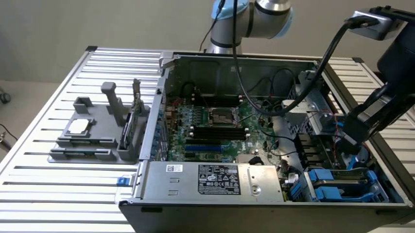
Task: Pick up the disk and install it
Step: 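Insert the first disk wire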
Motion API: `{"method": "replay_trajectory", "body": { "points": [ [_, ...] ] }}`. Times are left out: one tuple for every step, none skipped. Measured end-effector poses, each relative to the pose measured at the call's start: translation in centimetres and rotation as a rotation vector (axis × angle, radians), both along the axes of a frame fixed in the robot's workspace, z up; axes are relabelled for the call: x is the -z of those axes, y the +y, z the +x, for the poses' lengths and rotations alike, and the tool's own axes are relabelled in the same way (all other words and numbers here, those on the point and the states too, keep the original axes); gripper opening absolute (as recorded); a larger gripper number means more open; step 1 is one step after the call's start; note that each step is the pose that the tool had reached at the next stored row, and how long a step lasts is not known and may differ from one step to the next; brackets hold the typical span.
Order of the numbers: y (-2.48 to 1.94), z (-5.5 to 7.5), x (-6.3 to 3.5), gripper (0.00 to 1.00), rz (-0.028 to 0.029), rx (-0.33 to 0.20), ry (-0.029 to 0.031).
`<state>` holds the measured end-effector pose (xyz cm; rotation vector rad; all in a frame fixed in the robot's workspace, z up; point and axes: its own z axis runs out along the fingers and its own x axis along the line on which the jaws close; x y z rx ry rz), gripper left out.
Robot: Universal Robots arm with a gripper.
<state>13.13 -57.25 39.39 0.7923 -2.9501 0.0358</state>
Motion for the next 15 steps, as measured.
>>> {"method": "replay_trajectory", "body": {
  "points": [
    [0.0, 0.0, 0.0, 0.18, 0.0006, 0.013, 0.0],
    [0.0, 0.0, 0.0, 0.18, 0.0012, 0.027, -0.0001],
    [0.0, 0.0, 0.0, 0.18, 0.0017, 0.04, -0.0001],
    [0.0, 0.0, 0.0, 0.18, 0.0022, 0.053, -0.0002],
    [0.0, 0.0, 0.0, 0.18, 0.0027, 0.066, -0.0003],
    [0.0, 0.0, 0.0, 0.18, 0.0032, 0.081, -0.0003],
    [0.0, 0.0, 0.01, 0.18, 0.0035, 0.094, -0.0004],
    [0.0, 0.0, 0.01, 0.18, 0.0039, 0.108, -0.0005],
    [0.0, 0.0, 0.01, 0.18, 0.0043, 0.121, -0.0006],
    [0.0, 0.0, 0.01, 0.18, 0.0046, 0.135, -0.0008],
    [0.0, 0.0, 0.02, 0.18, 0.005, 0.148, -0.0008],
    [0.0, 0.0, 0.02, 0.18, 0.0053, 0.162, -0.0009],
    [0.0, 0.0, 0.03, 0.18, 0.0055, 0.176, -0.001],
    [0.0, 0.0, 0.05, 0.18, 0.0058, 0.19, -0.0011],
    [0.0, 0.0, 0.05, 0.18, 0.0059, 0.203, -0.0012]
  ]
}}
